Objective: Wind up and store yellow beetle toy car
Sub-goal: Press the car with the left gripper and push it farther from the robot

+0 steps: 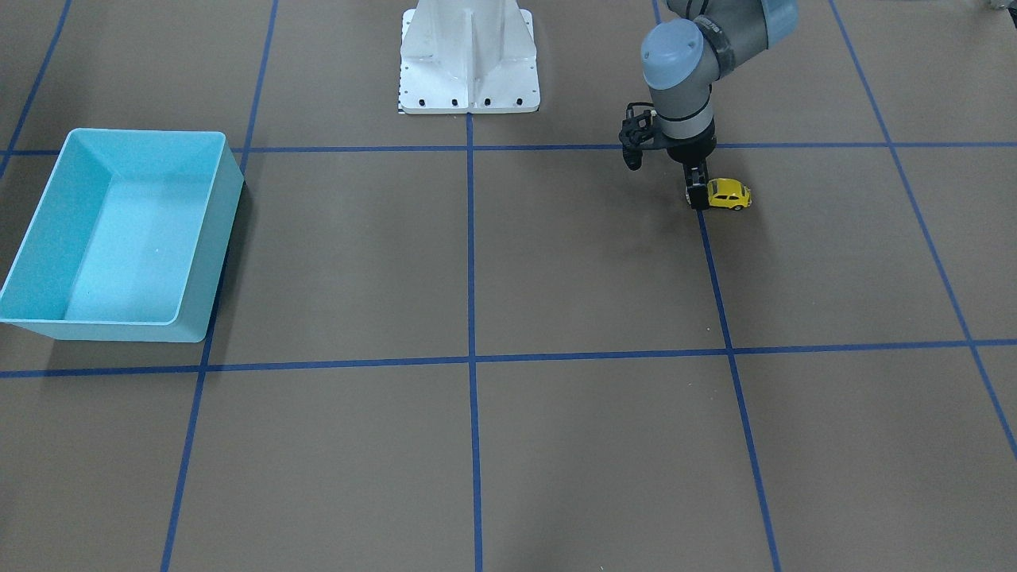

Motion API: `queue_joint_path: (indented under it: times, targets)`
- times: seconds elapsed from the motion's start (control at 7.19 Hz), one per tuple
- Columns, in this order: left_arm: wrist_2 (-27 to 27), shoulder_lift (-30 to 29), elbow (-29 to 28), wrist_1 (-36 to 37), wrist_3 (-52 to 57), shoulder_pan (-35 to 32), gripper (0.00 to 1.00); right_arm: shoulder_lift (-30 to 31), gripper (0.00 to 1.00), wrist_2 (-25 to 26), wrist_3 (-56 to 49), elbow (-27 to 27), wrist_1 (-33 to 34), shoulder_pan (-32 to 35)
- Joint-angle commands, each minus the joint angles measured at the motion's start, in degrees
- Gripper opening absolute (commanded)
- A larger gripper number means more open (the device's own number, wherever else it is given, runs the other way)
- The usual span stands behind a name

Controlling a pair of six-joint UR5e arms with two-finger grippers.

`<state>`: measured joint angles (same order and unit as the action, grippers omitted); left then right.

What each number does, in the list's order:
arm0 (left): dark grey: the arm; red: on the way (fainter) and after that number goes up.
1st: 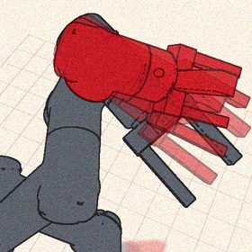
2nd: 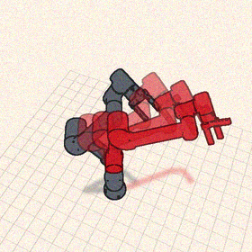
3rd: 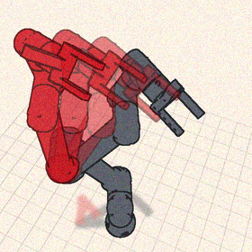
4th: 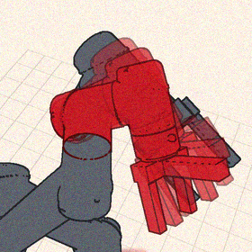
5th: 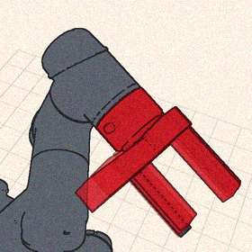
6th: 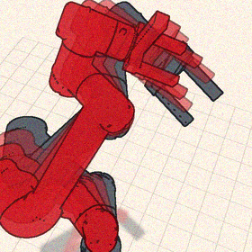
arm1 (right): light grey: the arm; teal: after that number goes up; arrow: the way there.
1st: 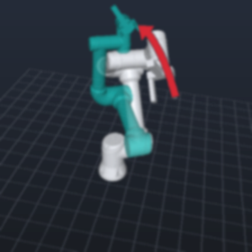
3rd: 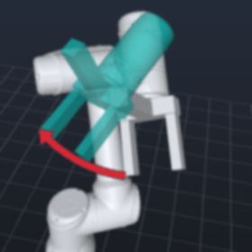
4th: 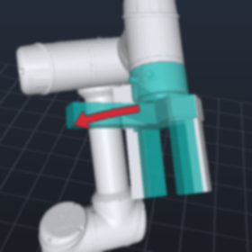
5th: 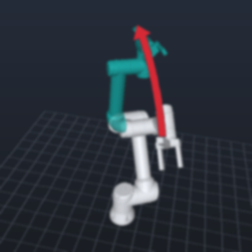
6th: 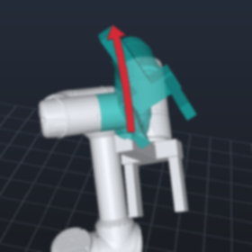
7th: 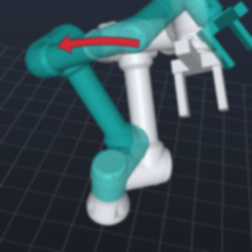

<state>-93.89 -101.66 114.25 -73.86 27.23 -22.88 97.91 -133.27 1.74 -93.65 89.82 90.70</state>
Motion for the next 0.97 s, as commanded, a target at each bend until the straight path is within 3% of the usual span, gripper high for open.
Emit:
queue_joint_path:
  times: [0.0,0.56,0.7,0.83]
  targets:
    - [0.0,0.7,-0.6,-1.5,0.1,0.1,0.92,0.0,1.0,0.0,-0.1,0.0,0.0,0.0]
    - [-0.4,2.0,-1.3,-3.6,0.0,0.7,0.9,0.0,1.0,0.0,-0.1,0.0,-0.1,0.0]
    - [-0.4,2.1,-1.4,-4.1,0.1,0.7,0.87,0.0,1.0,0.0,-0.2,-0.1,-0.1,0.0]
    - [-0.4,2.1,-1.4,-4.4,0.1,0.7,0.77,0.0,1.0,0.0,-0.2,-0.1,-0.1,0.0]
